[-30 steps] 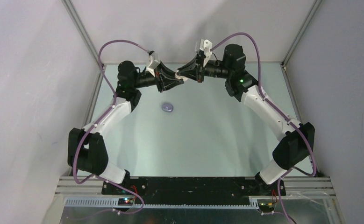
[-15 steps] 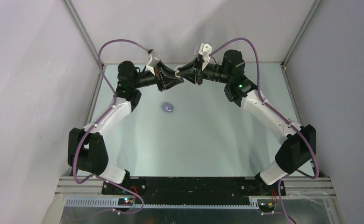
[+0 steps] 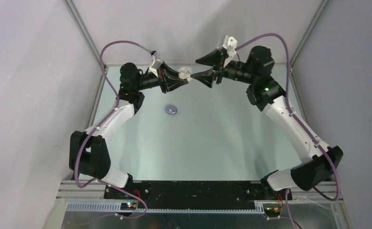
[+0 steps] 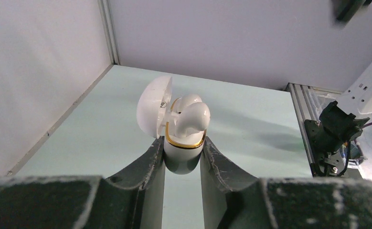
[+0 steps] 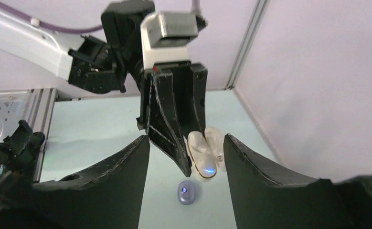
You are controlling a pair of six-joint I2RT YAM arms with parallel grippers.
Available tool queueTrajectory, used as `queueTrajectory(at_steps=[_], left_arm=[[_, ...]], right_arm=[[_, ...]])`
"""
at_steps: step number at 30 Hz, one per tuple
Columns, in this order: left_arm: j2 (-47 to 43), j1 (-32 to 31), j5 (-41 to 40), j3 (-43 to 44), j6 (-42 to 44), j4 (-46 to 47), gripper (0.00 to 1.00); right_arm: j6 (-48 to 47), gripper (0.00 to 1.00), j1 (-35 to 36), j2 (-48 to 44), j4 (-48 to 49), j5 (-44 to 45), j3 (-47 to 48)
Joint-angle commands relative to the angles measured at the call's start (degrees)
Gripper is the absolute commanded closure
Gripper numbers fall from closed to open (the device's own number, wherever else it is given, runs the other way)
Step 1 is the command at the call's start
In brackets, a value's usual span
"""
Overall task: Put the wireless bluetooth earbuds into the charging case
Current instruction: Adjust the earbud with the charging case.
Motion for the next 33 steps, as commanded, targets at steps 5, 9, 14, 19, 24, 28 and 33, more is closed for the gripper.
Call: queueTrajectory(at_steps=[5,9,14,19,24,28,33], left_arm=[[-1.2,0.3,1.4,-0.2,1.8,2.2,1.00],[-1.8,0.3,2.6,-0.3,3.6,1.4,1.00],[-2.6,0.3,3.5,-0.5,6.2,-0.2,1.00],[-3.1,0.2,3.7,-0.5,7.2,-1.1,1.00],[-3.2,0.1,3.7,-0.5,7.6,-1.2,1.00],[-3.0,0.1,3.8,-0.4,7.5,-1.1,1.00],[-2.9,0.2,3.9,-0.2,7.8,-1.0,1.00]], right_arm=[[2.2,0.34,-2.4,-2.1,1.0,3.8,1.3],[4.4,0.19,-2.5,1.1,0.1,2.8,2.6],[10.4,0.01,-3.1,6.2,-1.9,-3.0,5.8],[14.8,0.01,-3.0,8.3,-0.2,-5.2,6.3],[17.1,0.01,-2.9,10.3,1.2,-3.9,7.5],[18.6,0.01,-2.7,11.5,1.7,-3.4,8.1],[18.5,0.01,-2.3,12.4,0.5,-0.7,8.3]])
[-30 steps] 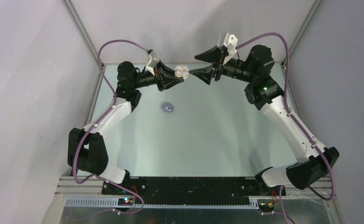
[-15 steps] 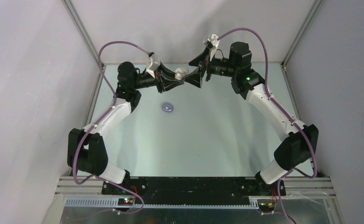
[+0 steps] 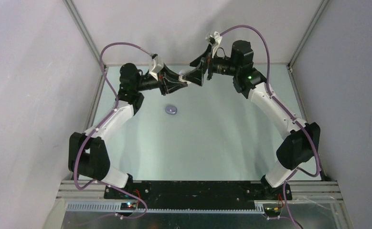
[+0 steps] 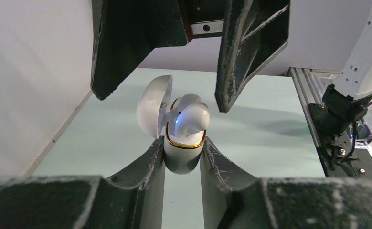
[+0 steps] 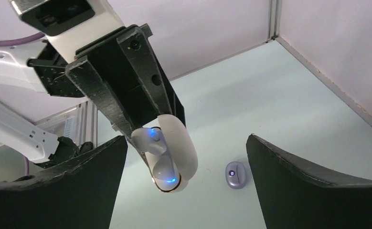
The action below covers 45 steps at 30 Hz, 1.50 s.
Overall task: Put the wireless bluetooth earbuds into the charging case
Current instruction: Adjust the earbud with the charging case, then close the charging case.
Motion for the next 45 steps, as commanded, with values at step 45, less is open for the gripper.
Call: queueTrajectory(at_steps=[45], left_arm=[[-0.1,0.1,-8.1,0.2,-1.9,0.0,1.00]], right_arm=[[-1.0,0.02,-1.1,-1.2,3.9,-19.6,0.8]])
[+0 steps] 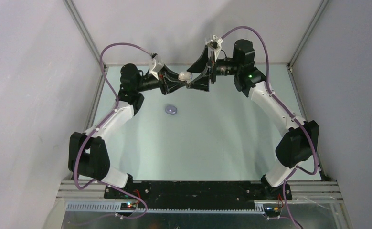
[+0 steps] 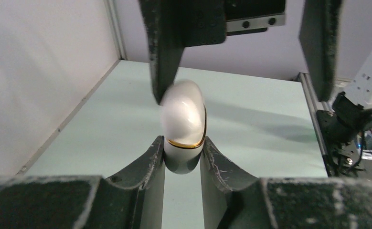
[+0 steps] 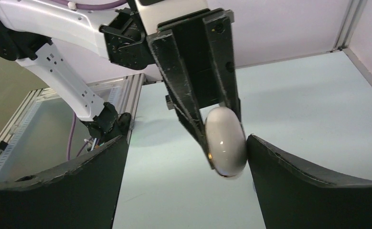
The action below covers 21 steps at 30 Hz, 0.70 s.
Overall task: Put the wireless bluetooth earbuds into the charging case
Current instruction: Close the charging case, then place the charging case at the center of the board.
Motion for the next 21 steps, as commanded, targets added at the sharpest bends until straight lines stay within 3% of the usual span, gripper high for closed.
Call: queueTrajectory(at_steps=[1,4,8,11,15,21], left_arm=[[0.1,-0.1,-8.0,1.0,-1.3,0.4,1.00],[1.2,-0.1,-10.5,1.5,-0.2,-2.8,1.00],[3.2,-0.1,-12.2,1.3,2.0,-8.2,0.96],[4.1,0.1,-11.8,-0.2,5.4,-15.4,0.95],[6.6,0.0,-10.3,-0.9,10.3,-26.0,0.93],[14.0,-0.6,-7.4,2.7,13.5,-40.2,0.94]], right_arm=[[-1.0,0.02,0.4,-3.0,0.7,-2.4,0.9],[-3.5,0.03,-0.6,-6.9,-1.9,-0.4,0.6],[-10.1,0.01,-4.7,-16.5,-7.7,16.3,-5.0],[-13.5,0.01,-9.3,-24.3,-12.7,22.2,-13.3],[-20.1,0.01,-11.1,-28.5,-23.6,28.3,-19.0],[-18.3,0.01,-11.8,-31.5,-25.0,39.5,-27.6]])
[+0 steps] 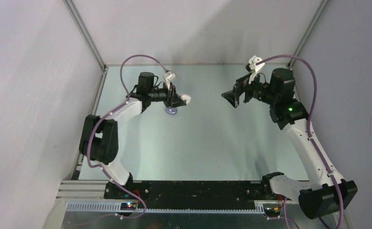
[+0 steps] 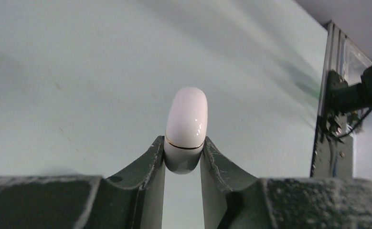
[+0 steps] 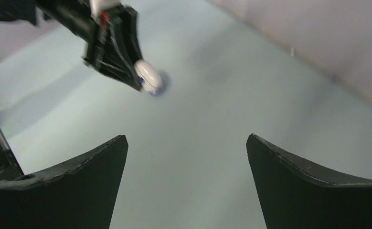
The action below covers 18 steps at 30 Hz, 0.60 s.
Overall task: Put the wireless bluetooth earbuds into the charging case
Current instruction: Place the charging case at the center of the board.
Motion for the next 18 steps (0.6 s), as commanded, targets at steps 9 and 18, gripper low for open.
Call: queueTrajectory(at_steps=[9,18], left_arm=[[16.4,-5.4,7.5,14.6,14.5,-33.7,0.96],[27.6,-7.6,1.6,24.0,15.9,-45.2,0.91]], right_arm=[[1.8,0.01,-1.6,1.3,-4.0,8.7,-7.5],[4.2,0.01,-2.0,2.9,-7.5,8.2,-7.3]])
